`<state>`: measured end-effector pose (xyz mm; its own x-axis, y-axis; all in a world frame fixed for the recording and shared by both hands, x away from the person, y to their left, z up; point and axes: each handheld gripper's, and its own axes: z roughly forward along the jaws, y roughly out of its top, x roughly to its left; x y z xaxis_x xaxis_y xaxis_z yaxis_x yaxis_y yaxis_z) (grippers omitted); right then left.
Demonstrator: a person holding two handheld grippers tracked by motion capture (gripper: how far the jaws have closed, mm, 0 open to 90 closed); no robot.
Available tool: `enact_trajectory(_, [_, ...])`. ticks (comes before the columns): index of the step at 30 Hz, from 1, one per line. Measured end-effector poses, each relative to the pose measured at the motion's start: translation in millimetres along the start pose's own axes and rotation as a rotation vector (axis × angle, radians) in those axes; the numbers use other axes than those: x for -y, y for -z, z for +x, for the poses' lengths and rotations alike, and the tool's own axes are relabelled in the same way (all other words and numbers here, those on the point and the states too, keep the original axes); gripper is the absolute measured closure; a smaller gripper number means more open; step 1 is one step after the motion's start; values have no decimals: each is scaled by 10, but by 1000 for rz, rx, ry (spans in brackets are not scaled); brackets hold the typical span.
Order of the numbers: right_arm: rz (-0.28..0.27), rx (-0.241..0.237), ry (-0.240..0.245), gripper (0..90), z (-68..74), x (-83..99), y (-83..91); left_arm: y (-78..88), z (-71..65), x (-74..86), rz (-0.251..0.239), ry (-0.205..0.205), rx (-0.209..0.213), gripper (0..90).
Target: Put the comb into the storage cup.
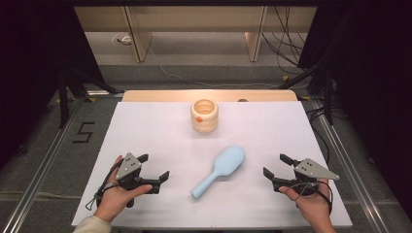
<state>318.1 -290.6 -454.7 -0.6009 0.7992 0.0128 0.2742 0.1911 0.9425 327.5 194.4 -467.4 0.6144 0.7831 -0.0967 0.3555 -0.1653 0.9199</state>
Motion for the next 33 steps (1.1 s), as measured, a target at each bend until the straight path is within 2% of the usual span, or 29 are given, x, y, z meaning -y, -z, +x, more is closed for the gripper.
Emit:
enact_trajectory(7, [4,-5,8,212,11,0,-25,-2,1,4,5,-1,-3,10])
enact_trajectory(8, [-3,-4,13,236,26,-12,-34,-4,3,4,4,2,-7,11])
enact_trajectory(11, [-12,-10,29,368,72,-70,-63,-5,1,4,4,2,-8,13])
enact_trajectory(13, [-8,-38,47,467,110,-109,-99,-6,-2,7,9,0,-8,15])
enact_trajectory(15, [14,-58,69,610,161,-155,-156,-10,-2,6,8,4,-8,16])
enact_trajectory(17, [57,-104,90,740,219,-209,-237,-13,-2,6,7,6,-8,18])
enact_trajectory(19, [101,-150,99,838,280,-255,-334,-17,-4,7,8,8,-6,19])
enact_trajectory(21, [132,-182,98,898,347,-294,-434,-20,-7,9,9,9,-6,21])
enact_trajectory(22, [155,-198,99,900,389,-318,-498,-21,-8,10,10,9,-6,21])
enact_trajectory(23, [155,-198,99,900,389,-318,-498,-21,-8,10,10,9,-6,21])
enact_trajectory(24, [204,-225,111,900,502,-375,-649,-20,-7,10,11,9,-7,22])
enact_trajectory(25, [204,-225,111,900,502,-375,-649,-20,-7,10,11,9,-7,22])
enact_trajectory(26, [235,-258,133,900,618,-424,-786,-19,-6,10,10,10,-6,22])
enact_trajectory(27, [235,-258,133,900,618,-424,-786,-19,-6,10,10,10,-6,22])
enact_trajectory(28, [271,-290,153,900,739,-463,-928,-16,-3,12,11,9,-5,23])
enact_trajectory(29, [271,-290,153,900,739,-463,-928,-16,-3,12,11,9,-5,24])
enact_trajectory(30, [300,-312,168,900,852,-482,-1058,-13,-2,15,13,10,-4,24])
enact_trajectory(32, [328,-328,184,900,938,-488,-1173,-7,-3,17,10,14,-1,25])
enact_trajectory(33, [328,-328,184,900,938,-488,-1173,-7,-3,17,10,14,-1,25])
